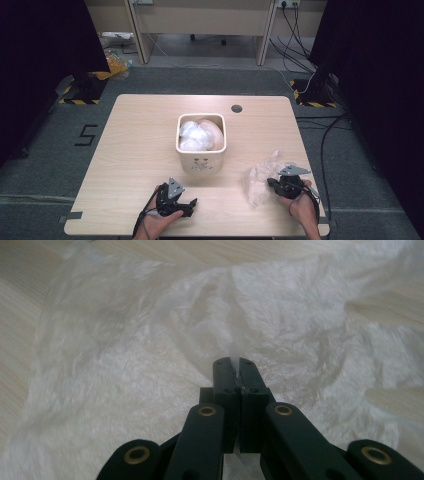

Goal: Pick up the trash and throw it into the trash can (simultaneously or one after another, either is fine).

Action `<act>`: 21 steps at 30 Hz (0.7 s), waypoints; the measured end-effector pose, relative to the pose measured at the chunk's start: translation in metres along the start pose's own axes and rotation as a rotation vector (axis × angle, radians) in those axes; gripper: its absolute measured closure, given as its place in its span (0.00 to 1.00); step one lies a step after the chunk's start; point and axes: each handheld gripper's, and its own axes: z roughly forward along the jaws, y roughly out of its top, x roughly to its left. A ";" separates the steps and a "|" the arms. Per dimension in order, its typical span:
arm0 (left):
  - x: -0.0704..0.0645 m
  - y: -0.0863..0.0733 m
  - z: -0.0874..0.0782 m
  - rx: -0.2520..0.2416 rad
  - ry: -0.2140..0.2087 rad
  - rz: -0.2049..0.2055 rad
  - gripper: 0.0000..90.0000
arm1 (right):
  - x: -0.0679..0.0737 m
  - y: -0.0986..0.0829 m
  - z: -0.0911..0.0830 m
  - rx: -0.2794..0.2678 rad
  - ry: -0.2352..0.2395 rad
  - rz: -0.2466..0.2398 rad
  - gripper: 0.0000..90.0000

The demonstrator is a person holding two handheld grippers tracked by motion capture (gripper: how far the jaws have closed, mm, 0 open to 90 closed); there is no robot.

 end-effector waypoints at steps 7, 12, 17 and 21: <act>0.000 0.000 0.000 -0.001 0.000 -0.002 0.15 | -0.007 0.006 -0.007 -0.077 0.034 0.049 1.00; 0.000 0.000 0.000 -0.001 0.000 -0.002 0.15 | -0.005 0.033 -0.032 -0.186 0.054 0.036 1.00; 0.000 0.000 0.000 -0.002 0.000 -0.002 0.15 | -0.002 0.065 -0.051 -0.272 0.080 0.007 1.00; 0.000 0.000 0.000 -0.002 0.000 -0.002 0.15 | 0.001 0.083 -0.062 -0.311 0.088 -0.018 1.00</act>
